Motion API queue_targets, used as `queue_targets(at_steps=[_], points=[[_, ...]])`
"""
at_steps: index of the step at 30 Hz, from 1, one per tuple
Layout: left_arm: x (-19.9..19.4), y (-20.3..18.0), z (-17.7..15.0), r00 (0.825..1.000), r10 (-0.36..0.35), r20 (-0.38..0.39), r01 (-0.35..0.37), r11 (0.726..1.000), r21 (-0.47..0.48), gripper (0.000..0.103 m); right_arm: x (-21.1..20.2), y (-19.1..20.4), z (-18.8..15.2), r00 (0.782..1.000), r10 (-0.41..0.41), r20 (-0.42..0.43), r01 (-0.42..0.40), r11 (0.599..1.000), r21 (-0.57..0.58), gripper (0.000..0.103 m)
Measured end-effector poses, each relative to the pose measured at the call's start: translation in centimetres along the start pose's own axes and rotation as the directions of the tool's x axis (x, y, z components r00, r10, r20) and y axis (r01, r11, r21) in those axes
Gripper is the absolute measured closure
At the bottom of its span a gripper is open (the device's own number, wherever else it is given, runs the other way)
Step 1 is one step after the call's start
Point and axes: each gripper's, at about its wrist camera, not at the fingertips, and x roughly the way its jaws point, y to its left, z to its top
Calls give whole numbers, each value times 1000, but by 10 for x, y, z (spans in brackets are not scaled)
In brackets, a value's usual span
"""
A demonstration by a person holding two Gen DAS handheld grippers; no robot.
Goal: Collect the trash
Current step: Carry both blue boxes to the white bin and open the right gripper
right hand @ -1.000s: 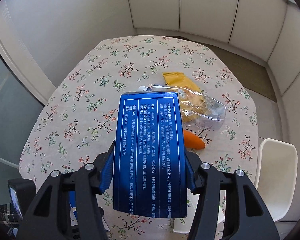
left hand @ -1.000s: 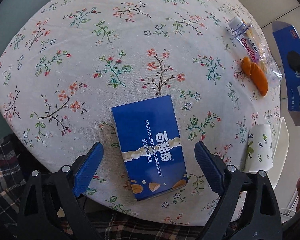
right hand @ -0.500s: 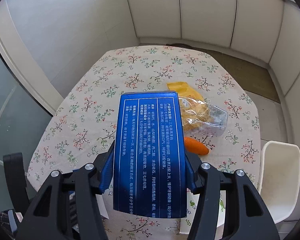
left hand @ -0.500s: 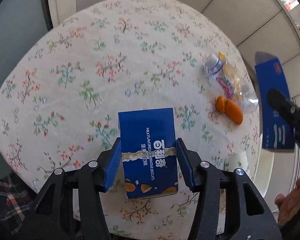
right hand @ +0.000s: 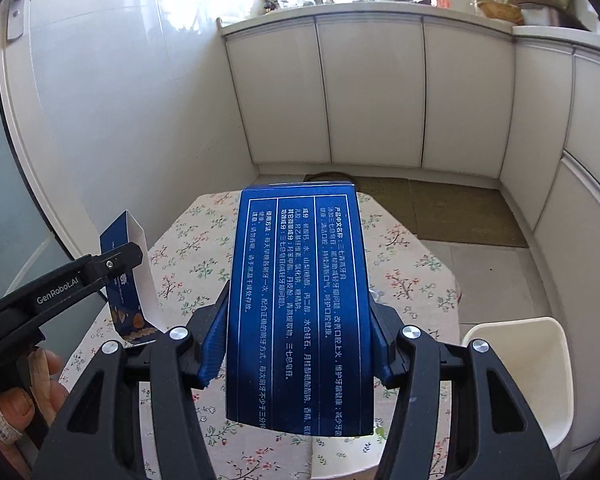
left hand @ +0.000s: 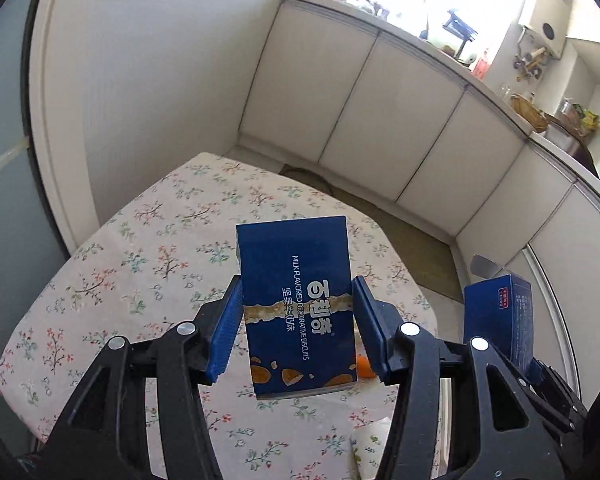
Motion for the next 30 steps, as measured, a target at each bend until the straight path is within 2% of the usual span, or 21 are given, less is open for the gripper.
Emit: queue_targets(at_steps=[8,14,19,24,30], points=[[-9,-54,-15,995,-93,44,87,989,122,52,-27,-34,-6,988,-133,75,129,990,48,47],[1,-78,-26,989,-146,30,140,978,157,52,-35,-71,-13,963,-260,75,250,961,119,47],[10,-101,-38,984,-178,5,174,967,186,52,-38,-109,-22,924,-380,33,366,907,208,47],[20,-126,-55,979,-201,-19,200,953,227,52,-44,-146,-32,869,-494,-7,476,833,283,47],[29,-159,-74,970,-239,-53,244,934,262,52,-52,-174,-44,822,-568,-29,550,780,299,46]])
